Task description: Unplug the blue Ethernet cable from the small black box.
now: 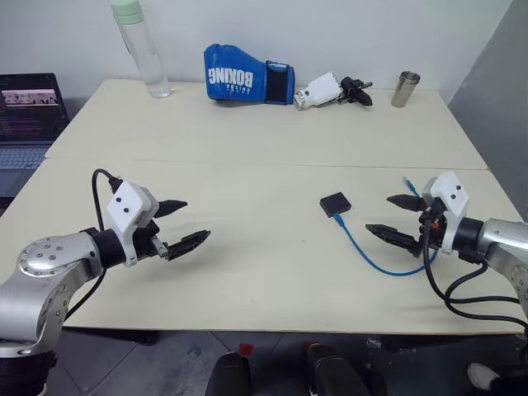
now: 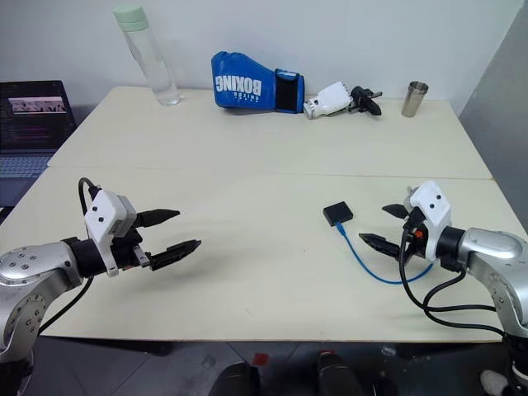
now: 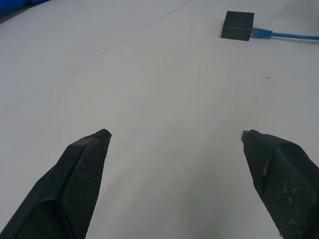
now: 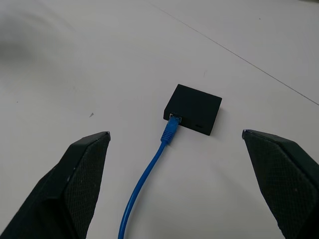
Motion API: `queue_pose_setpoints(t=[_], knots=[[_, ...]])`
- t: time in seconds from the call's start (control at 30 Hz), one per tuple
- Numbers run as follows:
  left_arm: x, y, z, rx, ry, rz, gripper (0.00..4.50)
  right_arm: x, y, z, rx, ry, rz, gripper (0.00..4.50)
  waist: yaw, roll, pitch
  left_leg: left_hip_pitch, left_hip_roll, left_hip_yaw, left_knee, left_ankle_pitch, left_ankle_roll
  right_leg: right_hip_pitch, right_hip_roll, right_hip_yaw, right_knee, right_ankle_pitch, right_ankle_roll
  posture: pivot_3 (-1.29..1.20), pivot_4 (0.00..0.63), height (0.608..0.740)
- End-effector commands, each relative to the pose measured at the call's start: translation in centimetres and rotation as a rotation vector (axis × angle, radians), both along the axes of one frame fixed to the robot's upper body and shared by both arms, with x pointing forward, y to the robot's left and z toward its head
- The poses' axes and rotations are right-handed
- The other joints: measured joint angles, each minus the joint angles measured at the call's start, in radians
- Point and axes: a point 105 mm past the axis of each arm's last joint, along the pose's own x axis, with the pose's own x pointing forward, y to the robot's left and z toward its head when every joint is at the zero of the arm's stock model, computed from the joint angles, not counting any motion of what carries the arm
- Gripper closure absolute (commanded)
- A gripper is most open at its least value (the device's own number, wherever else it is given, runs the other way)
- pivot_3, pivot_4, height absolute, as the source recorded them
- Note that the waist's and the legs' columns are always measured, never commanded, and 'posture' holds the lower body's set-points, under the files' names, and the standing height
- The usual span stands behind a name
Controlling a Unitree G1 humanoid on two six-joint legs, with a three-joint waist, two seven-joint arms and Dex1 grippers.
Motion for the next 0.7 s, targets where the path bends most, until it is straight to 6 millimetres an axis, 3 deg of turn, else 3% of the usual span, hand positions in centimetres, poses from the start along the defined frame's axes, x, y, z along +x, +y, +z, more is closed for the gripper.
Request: queue_pose_setpoints(t=[0.03,0.47,0.7], knots=[[-0.2,-0.4,1.0,0.017,-0.042,-0.031,0.02,-0.1,-0.6,1.2,0.0,-0.039,-0.014,0.0,0.0,0.0,0.0,0.0,0.0,0.0,0.0,0.0,0.0,0.0,0.0,0.0,0.0,0.0,0.0,0.0,0.15,0.74],[0.1,-1.3,1.9,0.019,-0.059,-0.075,0.02,-0.7,-0.5,0.6,-0.017,0.01,-0.012,0.0,0.0,0.0,0.0,0.0,0.0,0.0,0.0,0.0,0.0,0.0,0.0,0.0,0.0,0.0,0.0,0.0,0.15,0.74],[-0.4,-3.6,2.7,-0.018,-0.073,-0.211,0.02,-1.1,-0.7,-0.1,-0.017,0.033,-0.012,0.0,0.0,0.0,0.0,0.0,0.0,0.0,0.0,0.0,0.0,0.0,0.0,0.0,0.0,0.0,0.0,0.0,0.15,0.74]])
